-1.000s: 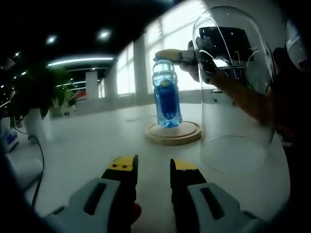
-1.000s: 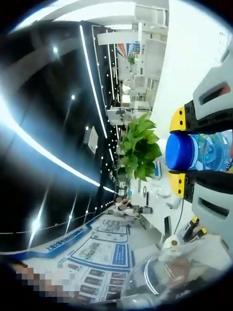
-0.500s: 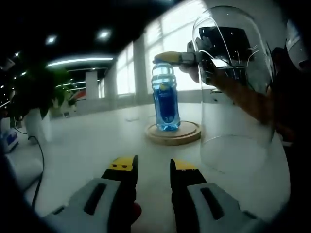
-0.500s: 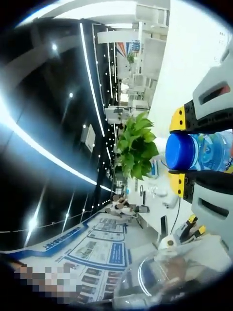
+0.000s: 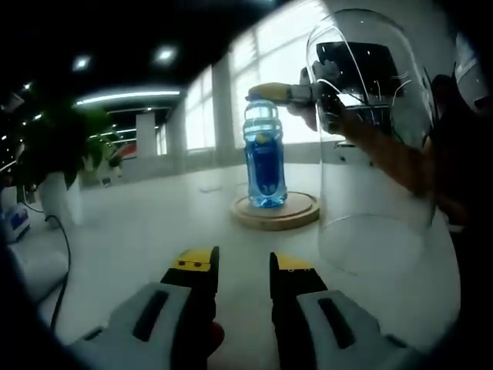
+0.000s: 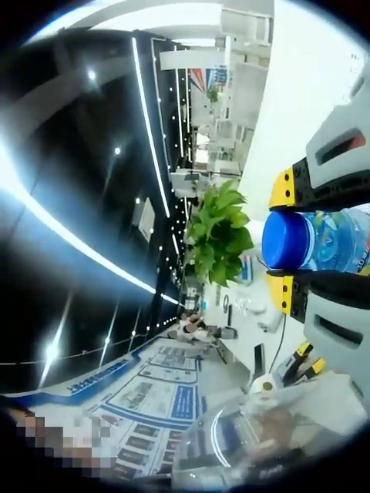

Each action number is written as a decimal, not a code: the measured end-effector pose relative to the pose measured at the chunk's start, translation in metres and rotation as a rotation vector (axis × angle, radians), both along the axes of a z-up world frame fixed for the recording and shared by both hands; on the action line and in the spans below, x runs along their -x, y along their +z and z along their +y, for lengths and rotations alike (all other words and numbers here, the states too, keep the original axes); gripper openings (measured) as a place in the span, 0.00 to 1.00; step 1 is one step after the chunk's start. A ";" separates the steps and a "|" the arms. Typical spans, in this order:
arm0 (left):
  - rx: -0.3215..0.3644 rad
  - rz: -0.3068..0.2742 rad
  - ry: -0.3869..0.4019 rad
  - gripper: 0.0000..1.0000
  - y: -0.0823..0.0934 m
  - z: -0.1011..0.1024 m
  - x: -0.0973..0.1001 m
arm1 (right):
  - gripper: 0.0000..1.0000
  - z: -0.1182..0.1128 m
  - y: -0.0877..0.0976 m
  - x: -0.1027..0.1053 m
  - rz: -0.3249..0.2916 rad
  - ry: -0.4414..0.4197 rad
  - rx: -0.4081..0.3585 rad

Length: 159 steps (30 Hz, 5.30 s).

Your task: Open the cover put in the Mizone put the cover back on

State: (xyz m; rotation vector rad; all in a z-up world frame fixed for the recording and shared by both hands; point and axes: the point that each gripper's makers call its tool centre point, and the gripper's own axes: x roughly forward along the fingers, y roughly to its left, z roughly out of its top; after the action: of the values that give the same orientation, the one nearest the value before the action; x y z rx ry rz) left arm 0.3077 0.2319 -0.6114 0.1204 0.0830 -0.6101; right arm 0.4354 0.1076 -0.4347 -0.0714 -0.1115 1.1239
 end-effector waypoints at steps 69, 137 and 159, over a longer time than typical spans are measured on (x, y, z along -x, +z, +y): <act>-0.027 -0.002 -0.004 0.21 -0.002 -0.002 0.001 | 0.20 -0.014 -0.008 0.002 0.051 -0.054 -0.046; -0.018 0.003 -0.001 0.21 -0.004 0.000 -0.002 | 0.09 -0.148 -0.141 0.102 0.209 -0.353 0.003; -0.003 0.002 0.001 0.21 -0.001 -0.001 0.000 | 0.09 -0.152 -0.167 0.101 0.220 -0.381 0.043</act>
State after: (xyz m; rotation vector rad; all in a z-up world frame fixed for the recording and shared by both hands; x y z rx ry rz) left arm 0.3078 0.2305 -0.6125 0.1230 0.0855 -0.6093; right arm 0.3340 -0.0444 -0.6013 -0.0054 0.1194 0.7476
